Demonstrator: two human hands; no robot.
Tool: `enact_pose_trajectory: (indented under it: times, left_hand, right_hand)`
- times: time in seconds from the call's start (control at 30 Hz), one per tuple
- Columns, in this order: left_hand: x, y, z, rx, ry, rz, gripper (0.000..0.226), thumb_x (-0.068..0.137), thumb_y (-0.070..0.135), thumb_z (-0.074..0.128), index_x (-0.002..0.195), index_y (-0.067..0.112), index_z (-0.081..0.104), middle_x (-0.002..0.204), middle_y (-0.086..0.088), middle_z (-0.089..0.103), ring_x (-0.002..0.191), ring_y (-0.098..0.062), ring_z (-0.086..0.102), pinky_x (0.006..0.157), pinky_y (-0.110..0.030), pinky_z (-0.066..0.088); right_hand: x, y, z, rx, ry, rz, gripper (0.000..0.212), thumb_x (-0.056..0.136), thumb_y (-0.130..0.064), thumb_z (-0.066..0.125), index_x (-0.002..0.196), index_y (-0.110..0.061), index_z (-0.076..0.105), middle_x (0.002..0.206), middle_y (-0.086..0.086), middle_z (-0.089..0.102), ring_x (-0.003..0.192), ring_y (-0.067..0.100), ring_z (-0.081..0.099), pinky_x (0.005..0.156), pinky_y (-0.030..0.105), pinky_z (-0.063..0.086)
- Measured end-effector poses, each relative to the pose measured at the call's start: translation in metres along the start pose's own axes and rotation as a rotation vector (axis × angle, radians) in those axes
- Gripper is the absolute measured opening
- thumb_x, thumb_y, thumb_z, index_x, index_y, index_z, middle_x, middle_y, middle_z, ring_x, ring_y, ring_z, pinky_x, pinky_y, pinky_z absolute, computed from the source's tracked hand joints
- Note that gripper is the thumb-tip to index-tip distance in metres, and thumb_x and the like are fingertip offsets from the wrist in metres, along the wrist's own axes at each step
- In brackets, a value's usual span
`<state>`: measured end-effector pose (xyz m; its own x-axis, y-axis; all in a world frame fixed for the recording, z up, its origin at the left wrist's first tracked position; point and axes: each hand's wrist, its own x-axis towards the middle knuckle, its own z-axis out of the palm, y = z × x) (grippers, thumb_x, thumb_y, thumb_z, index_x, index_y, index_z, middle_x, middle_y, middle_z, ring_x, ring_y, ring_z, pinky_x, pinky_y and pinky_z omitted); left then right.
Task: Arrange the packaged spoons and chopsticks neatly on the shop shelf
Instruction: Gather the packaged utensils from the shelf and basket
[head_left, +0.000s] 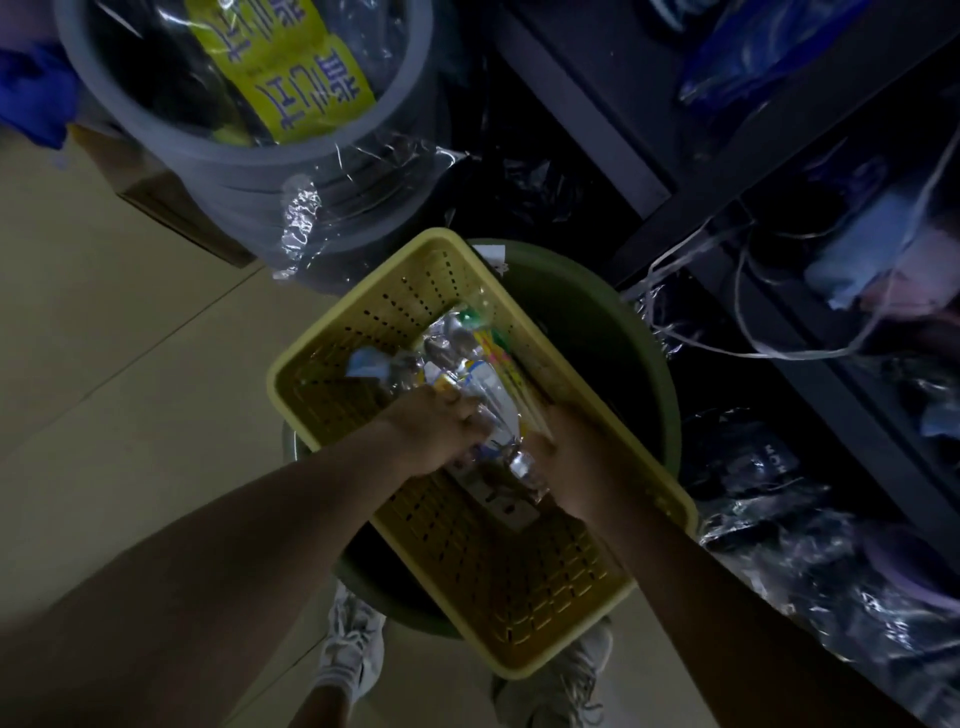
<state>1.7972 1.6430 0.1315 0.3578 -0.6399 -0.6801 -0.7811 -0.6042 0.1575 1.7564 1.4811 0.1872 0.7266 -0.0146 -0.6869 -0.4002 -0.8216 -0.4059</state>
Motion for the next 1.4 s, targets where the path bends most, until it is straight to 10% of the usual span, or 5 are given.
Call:
enact_pose_trajectory:
  times: [0.47, 0.77, 1.07, 1.23, 1.4]
  left_hand:
    - [0.001, 0.024, -0.015, -0.084, -0.19, -0.168, 0.037, 0.093, 0.016, 0.043, 0.129, 0.012, 0.047, 0.129, -0.015, 0.054, 0.114, -0.03, 0.054, 0.09, -0.037, 0.043]
    - [-0.095, 0.009, -0.085, -0.738, 0.18, -0.134, 0.023, 0.091, 0.039, 0.048, 0.089, 0.018, 0.054, 0.076, 0.0, 0.058, 0.075, -0.019, 0.056, 0.057, -0.025, 0.036]
    - [-0.262, 0.077, -0.261, -1.596, 0.343, 0.059, 0.037, 0.068, 0.043, 0.067, 0.079, 0.008, 0.063, 0.042, 0.005, 0.05, 0.03, -0.004, 0.043, 0.032, -0.011, 0.031]
    - [-0.329, 0.136, -0.367, -1.634, 0.353, 0.305, 0.01, 0.079, 0.016, 0.066, 0.089, 0.018, 0.067, 0.083, -0.008, 0.068, 0.069, -0.017, 0.064, 0.06, -0.029, 0.048]
    - [-0.365, 0.203, -0.467, -1.685, 0.467, 0.416, 0.007, 0.078, 0.013, 0.064, 0.076, 0.016, 0.07, 0.067, -0.002, 0.071, 0.054, -0.011, 0.065, 0.048, -0.016, 0.05]
  right_hand:
    - [-0.002, 0.008, 0.002, 0.152, -0.009, 0.05, 0.033, 0.096, -0.021, 0.043, 0.126, -0.005, 0.045, 0.121, 0.02, 0.056, 0.107, 0.033, 0.056, 0.082, 0.034, 0.045]
    - [-0.079, -0.016, -0.07, 0.539, -0.187, 0.098, 0.023, 0.092, -0.006, 0.043, 0.078, -0.024, 0.046, 0.06, -0.001, 0.052, 0.031, 0.001, 0.043, 0.033, 0.011, 0.032]
    - [-0.292, -0.07, -0.2, 0.766, 0.309, -0.183, 0.038, 0.095, -0.021, 0.049, 0.058, -0.026, 0.052, 0.039, -0.004, 0.045, 0.033, 0.006, 0.038, 0.036, 0.015, 0.033]
    - [-0.415, -0.084, -0.259, 0.874, 0.523, -0.343, 0.015, 0.085, -0.018, 0.051, 0.08, -0.03, 0.058, 0.053, -0.003, 0.054, 0.037, 0.011, 0.043, 0.037, 0.018, 0.035]
    - [-0.492, -0.066, -0.313, 1.198, 0.645, -0.416, 0.027, 0.082, 0.004, 0.045, 0.099, -0.013, 0.056, 0.052, 0.0, 0.05, 0.044, 0.015, 0.037, 0.038, 0.015, 0.029]
